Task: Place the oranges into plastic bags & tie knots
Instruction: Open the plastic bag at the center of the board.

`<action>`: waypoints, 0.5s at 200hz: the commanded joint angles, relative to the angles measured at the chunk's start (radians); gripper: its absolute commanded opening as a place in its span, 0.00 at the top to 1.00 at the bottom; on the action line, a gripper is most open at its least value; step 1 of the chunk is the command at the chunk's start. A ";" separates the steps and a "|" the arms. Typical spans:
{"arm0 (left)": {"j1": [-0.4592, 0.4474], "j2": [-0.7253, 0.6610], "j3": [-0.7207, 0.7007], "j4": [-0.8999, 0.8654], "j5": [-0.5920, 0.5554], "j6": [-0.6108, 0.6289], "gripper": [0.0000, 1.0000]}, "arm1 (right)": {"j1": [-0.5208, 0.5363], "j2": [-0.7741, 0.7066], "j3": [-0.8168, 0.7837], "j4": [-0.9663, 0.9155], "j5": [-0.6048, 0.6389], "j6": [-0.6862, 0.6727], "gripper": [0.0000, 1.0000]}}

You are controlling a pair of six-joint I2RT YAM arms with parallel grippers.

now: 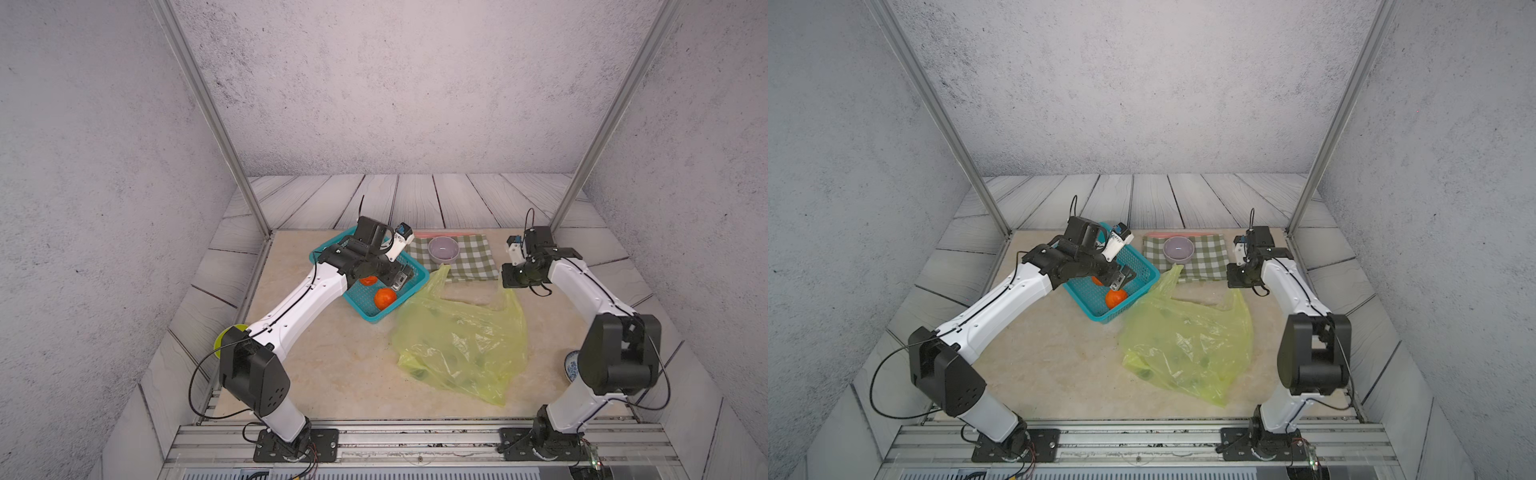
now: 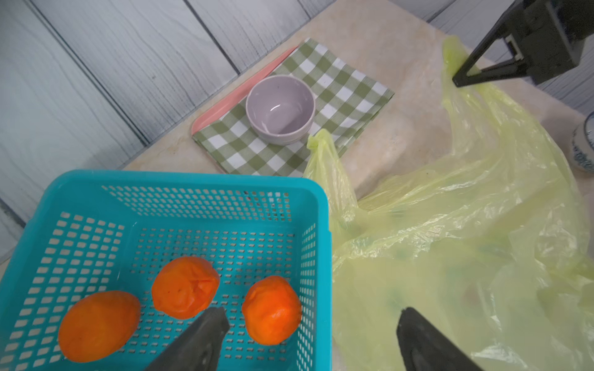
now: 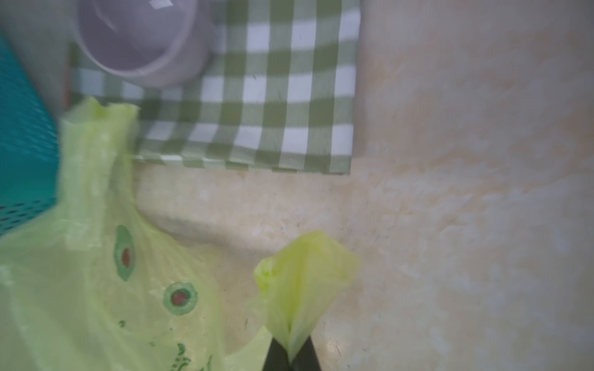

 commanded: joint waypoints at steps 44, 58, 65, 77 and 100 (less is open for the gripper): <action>-0.027 0.159 0.294 -0.029 0.128 -0.340 0.12 | -0.005 -0.344 0.182 -0.008 -0.349 -0.004 0.96; -0.037 0.219 0.372 -0.061 0.134 -0.440 0.11 | -0.005 -0.374 0.156 0.014 -0.355 0.001 0.96; -0.044 0.252 0.418 -0.076 0.152 -0.466 0.11 | -0.005 -0.390 0.140 0.025 -0.358 -0.010 0.97; -0.056 0.311 0.509 -0.119 0.146 -0.515 0.10 | -0.005 -0.399 0.119 0.031 -0.350 -0.003 0.96; -0.073 0.362 0.560 -0.091 0.179 -0.582 0.03 | -0.005 -0.404 0.061 0.063 -0.398 0.010 0.97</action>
